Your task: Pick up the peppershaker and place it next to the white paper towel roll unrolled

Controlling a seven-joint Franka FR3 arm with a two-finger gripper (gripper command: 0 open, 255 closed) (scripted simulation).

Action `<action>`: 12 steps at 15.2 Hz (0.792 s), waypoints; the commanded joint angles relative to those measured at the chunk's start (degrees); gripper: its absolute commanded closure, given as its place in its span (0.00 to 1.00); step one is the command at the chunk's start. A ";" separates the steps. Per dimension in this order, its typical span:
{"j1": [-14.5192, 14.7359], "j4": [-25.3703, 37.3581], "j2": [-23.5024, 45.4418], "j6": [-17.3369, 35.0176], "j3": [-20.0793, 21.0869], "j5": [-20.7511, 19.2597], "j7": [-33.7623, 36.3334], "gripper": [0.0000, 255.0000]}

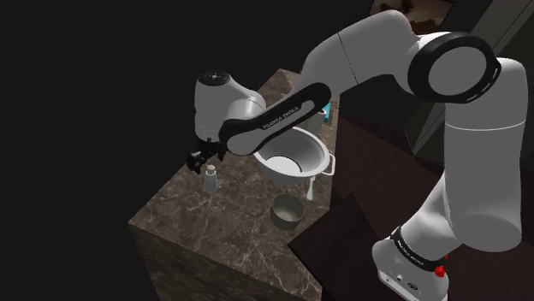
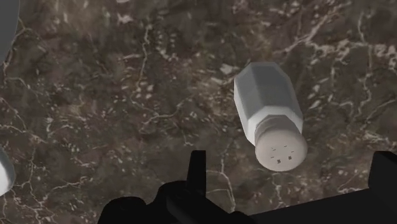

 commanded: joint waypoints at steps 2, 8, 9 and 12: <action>0.33 0.45 1.86 1.38 -0.60 -0.80 0.54 0.00; 0.46 0.69 2.79 2.07 -0.90 -1.17 0.76 0.00; 0.46 0.69 2.79 2.07 -0.90 -1.17 0.76 0.00; 0.46 0.68 2.79 2.06 -0.90 -1.17 0.76 1.00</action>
